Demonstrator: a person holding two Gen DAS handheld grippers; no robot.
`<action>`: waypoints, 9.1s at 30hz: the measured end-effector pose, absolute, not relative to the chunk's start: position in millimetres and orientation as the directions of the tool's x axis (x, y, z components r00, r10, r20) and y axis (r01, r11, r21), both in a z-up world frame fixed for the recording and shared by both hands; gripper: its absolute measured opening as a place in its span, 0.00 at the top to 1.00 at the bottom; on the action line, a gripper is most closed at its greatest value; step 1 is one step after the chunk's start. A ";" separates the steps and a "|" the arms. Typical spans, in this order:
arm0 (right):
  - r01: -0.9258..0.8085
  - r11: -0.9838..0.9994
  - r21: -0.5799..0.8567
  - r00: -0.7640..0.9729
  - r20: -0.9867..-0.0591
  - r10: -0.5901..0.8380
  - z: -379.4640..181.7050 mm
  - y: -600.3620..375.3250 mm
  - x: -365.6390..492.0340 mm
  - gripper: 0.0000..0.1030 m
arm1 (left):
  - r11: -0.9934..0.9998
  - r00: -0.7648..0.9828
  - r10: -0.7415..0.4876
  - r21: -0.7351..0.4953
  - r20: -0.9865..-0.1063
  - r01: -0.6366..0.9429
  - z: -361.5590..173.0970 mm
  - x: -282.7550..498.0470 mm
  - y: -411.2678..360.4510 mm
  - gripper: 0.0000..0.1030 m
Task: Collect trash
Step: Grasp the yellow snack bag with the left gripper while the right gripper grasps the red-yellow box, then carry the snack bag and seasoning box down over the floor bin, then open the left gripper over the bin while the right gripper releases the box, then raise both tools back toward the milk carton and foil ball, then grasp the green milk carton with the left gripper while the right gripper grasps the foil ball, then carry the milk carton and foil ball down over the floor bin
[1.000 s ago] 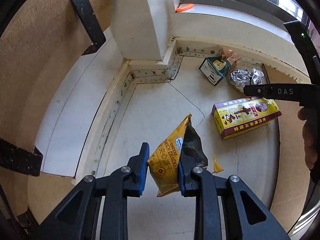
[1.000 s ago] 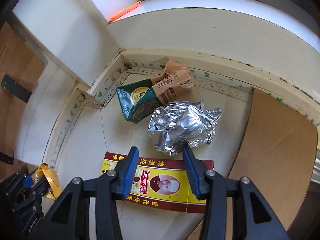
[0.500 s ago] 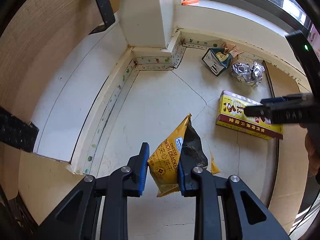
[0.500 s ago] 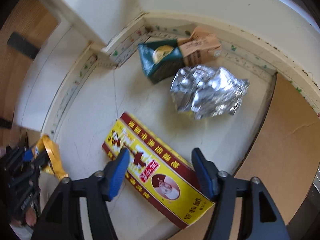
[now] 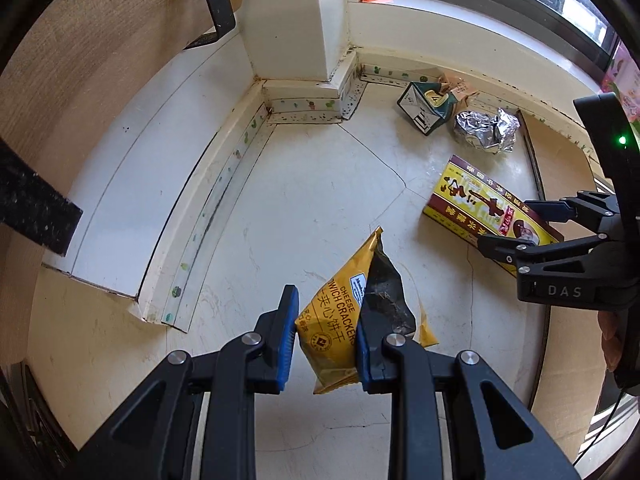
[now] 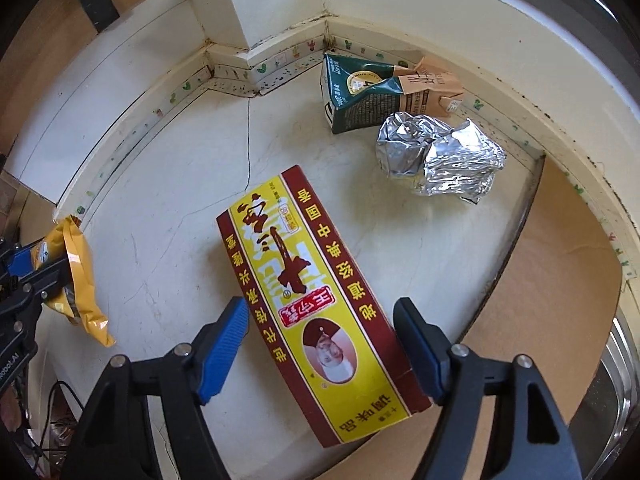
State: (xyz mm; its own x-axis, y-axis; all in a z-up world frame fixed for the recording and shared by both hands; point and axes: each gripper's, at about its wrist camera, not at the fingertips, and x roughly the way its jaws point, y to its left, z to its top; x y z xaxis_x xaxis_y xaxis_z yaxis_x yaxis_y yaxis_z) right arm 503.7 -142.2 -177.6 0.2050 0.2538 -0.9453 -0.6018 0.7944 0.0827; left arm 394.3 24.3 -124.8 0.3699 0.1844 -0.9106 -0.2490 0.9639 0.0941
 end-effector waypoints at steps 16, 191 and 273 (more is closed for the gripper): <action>-0.514 0.858 0.002 0.198 -0.973 0.121 -191.9 -134.9 473.1 0.34 | 0.977 0.391 0.144 0.068 -0.909 -0.202 -109.1 354.8 23.0 0.77; 0.140 0.858 0.495 0.292 -0.849 0.441 -133.1 -263.9 553.3 0.20 | 0.936 0.446 0.229 0.321 -0.865 0.143 -70.0 536.8 -66.7 0.25; 0.060 0.858 0.509 0.317 -0.825 0.468 -138.9 -234.0 311.1 0.65 | 0.955 0.477 0.092 0.212 -0.874 0.205 -60.8 298.7 -46.1 0.65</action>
State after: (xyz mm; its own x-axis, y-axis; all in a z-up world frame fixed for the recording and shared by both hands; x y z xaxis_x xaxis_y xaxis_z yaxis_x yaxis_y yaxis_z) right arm 311.1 -234.0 -138.9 0.3165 0.4678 -0.8252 0.0598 0.8584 0.5095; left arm 298.7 -46.1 -60.8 0.4770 0.0917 -0.8741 0.2054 0.9554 0.2123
